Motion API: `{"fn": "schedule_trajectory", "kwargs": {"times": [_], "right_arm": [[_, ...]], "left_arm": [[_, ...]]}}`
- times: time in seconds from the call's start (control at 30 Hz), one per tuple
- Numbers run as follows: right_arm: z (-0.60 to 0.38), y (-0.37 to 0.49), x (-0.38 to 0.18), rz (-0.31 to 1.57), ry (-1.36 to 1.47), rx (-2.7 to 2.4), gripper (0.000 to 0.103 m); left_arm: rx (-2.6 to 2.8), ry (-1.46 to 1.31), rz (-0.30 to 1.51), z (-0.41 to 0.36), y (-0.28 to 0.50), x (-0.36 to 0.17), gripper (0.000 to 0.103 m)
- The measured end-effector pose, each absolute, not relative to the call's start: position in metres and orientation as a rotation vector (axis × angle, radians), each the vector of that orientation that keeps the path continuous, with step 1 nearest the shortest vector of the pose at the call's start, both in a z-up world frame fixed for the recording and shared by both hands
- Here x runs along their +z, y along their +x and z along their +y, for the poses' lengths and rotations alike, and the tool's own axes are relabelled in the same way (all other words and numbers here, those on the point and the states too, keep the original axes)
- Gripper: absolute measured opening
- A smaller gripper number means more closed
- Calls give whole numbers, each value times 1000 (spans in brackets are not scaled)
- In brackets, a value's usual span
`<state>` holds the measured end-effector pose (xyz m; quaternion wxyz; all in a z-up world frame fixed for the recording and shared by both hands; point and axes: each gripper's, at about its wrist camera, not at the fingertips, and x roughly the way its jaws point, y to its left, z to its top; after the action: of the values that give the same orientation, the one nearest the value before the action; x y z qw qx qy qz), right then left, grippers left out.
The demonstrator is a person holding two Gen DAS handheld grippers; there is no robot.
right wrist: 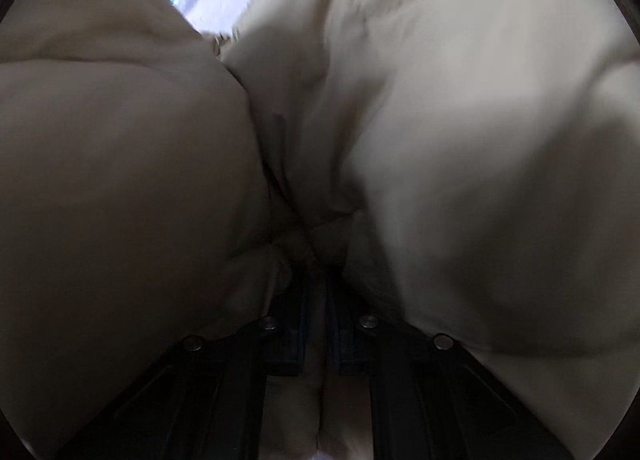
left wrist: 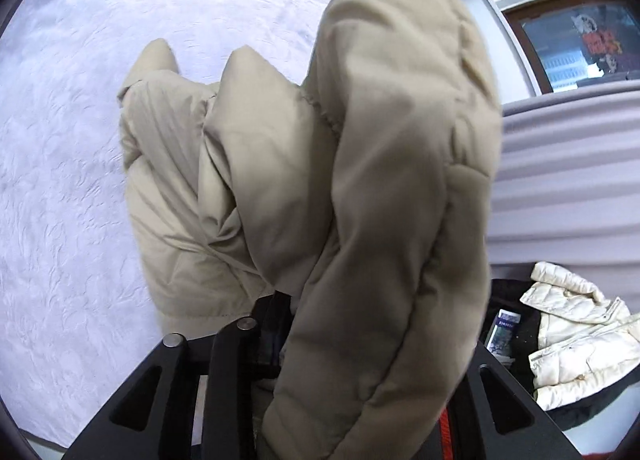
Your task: Fold large clothes
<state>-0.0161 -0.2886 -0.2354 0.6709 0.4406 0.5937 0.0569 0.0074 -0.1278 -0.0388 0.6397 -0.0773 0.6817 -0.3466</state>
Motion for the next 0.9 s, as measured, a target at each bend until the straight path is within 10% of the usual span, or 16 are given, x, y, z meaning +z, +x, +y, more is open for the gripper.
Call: {"fn": "schedule_trajectory", "kwargs": {"times": [0.23, 0.37, 0.5, 0.63, 0.9], "right_arm": [[-390, -95, -192, 1186, 1046, 19, 12], [-420, -136, -191, 1162, 1095, -48, 12], [-427, -163, -189, 1177, 1093, -57, 14], [-430, -172, -171, 1163, 1044, -26, 73], [-400, -172, -108, 1088, 900, 213, 83]], "left_arm": [[-802, -62, 1611, -182, -9, -64, 36], [-938, -42, 1636, -211, -16, -90, 71], [-1014, -51, 1679, -227, -16, -111, 71], [-1014, -108, 1718, -229, -8, -120, 71], [-1010, -20, 1690, -292, -7, -123, 71]]}}
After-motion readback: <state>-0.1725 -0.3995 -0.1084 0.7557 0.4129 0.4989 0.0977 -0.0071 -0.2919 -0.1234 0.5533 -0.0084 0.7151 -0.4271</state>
